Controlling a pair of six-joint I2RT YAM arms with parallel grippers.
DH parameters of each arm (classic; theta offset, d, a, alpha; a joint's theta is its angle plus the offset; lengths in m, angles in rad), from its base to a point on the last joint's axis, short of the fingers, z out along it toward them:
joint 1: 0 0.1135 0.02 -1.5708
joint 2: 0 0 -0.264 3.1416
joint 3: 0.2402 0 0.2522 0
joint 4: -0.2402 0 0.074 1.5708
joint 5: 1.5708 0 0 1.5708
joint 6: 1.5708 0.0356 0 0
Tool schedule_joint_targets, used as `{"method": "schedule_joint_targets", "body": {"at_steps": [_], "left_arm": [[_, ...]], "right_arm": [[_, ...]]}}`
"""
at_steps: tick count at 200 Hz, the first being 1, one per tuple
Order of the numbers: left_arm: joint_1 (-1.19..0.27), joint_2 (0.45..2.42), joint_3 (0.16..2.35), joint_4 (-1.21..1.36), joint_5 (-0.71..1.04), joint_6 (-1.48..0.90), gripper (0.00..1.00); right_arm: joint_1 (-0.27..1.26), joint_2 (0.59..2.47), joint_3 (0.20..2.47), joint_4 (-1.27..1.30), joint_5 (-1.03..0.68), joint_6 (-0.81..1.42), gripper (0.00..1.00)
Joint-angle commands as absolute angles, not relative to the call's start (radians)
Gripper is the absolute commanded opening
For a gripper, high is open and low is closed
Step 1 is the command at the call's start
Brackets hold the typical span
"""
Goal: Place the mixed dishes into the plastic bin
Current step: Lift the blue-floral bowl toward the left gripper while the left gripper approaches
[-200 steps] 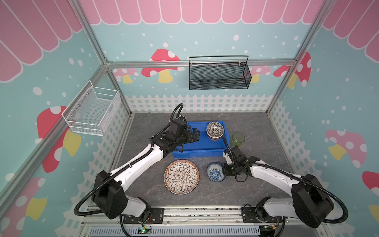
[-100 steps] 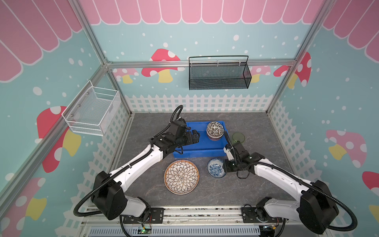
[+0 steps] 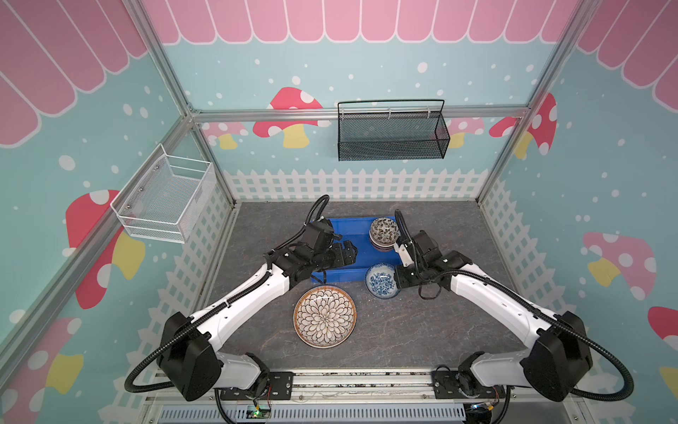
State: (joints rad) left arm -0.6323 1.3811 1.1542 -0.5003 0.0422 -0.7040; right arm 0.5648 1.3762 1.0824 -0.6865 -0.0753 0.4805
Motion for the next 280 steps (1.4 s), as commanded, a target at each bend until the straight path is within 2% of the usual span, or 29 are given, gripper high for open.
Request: {"method": "schedule_joint_targets", "body": {"at_steps": [1, 66, 112, 179, 280], "left_arm": [[-0.661, 1.368, 1.143, -0.527, 0.044, -0.724, 0.95], [-0.712, 1.434, 1.161, -0.532, 0.046, -0.726, 0.85], [-0.722, 1.490, 1.196, -0.522, 0.029, -0.722, 0.74], [-0.730, 1.554, 1.252, -0.515, 0.046, -0.711, 0.47], [-0.739, 1.576, 1.258, -0.502, 0.089, -0.715, 0.20]], "right_arm": [[0.572, 1.406, 1.149, -0.688, -0.070, 0.444, 0.00], [0.572, 1.463, 1.247, -0.699, -0.056, 0.422, 0.00], [0.571, 1.474, 1.277, -0.704, -0.056, 0.414, 0.00], [0.569, 1.481, 1.283, -0.709, -0.045, 0.405, 0.00], [0.564, 1.511, 1.318, -0.710, -0.046, 0.386, 0.00]]}}
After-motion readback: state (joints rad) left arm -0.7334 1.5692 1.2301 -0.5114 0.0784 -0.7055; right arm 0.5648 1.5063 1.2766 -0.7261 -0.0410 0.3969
